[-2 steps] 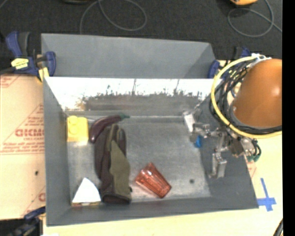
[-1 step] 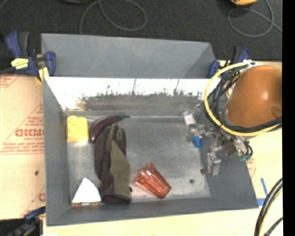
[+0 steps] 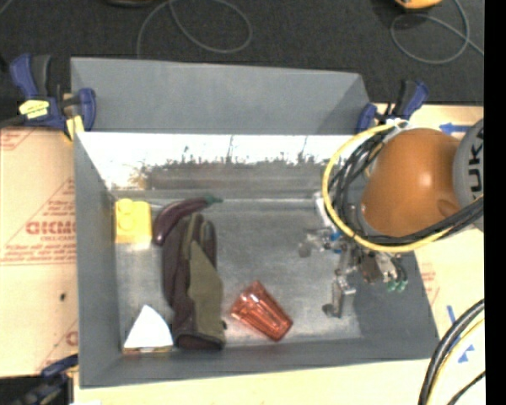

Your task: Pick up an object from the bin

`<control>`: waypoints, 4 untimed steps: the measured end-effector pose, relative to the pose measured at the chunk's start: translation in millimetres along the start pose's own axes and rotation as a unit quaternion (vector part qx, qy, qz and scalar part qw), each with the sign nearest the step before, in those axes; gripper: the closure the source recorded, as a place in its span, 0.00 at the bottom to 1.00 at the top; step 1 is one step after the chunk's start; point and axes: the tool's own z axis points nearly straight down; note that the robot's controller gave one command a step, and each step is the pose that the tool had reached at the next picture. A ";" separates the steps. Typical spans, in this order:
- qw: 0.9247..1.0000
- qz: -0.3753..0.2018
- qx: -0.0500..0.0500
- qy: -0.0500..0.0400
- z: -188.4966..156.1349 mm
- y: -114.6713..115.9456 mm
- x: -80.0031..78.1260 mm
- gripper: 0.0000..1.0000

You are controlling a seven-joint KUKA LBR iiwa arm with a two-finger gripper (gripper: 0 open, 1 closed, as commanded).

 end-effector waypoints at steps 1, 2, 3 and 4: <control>0.999 0.032 0.001 -0.010 -20.1 26.3 -5.1 0.00; 0.999 0.032 0.001 -0.007 -6.7 46.4 -16.5 0.00; 1.000 0.010 0.001 -0.009 24.9 83.3 -27.9 0.00; 1.000 -0.007 0.001 -0.009 60.7 121.6 -22.1 0.00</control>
Offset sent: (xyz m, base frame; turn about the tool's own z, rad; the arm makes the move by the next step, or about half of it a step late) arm 0.0114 0.0621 -0.0091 0.0571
